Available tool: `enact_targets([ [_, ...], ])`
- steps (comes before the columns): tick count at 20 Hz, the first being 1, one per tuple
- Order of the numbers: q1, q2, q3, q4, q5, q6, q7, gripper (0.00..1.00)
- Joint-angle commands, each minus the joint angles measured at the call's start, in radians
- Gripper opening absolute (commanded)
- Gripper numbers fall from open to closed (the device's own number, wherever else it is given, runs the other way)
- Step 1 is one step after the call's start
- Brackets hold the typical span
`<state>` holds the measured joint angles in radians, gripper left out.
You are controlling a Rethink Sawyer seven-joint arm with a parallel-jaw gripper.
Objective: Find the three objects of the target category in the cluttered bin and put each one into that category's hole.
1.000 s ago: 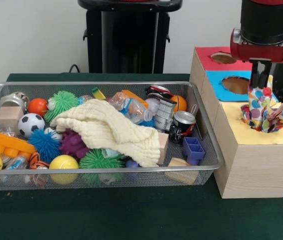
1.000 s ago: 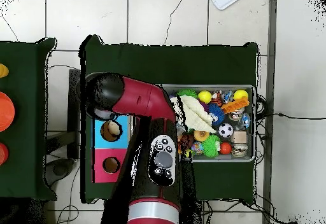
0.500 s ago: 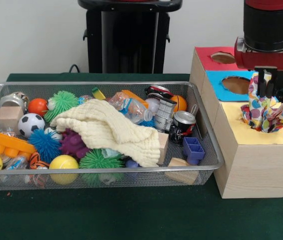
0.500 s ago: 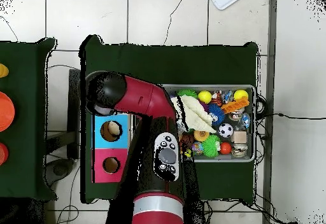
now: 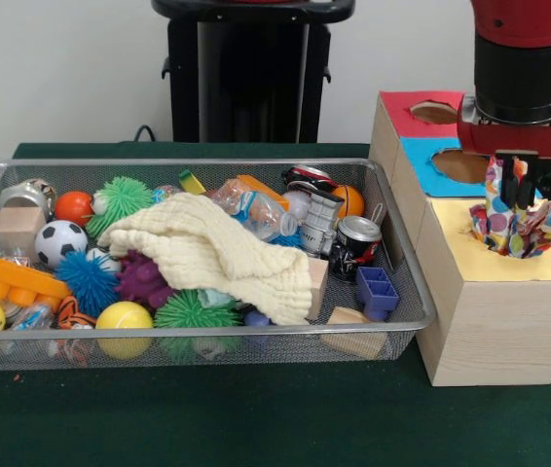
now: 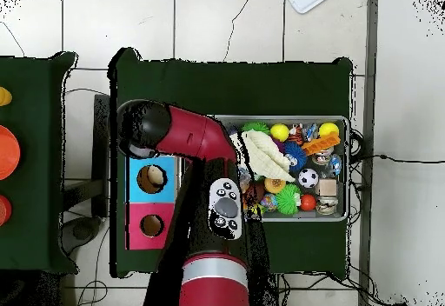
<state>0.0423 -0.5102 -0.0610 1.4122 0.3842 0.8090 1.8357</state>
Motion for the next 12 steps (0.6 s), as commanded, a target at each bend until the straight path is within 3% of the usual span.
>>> enact_targets([
  [1,-0.022,0.088,0.049,0.064,-0.041,-0.037,0.117,0.00],
  [12,-0.026,0.105,0.066,0.095,-0.025,-0.085,0.120,0.00],
])
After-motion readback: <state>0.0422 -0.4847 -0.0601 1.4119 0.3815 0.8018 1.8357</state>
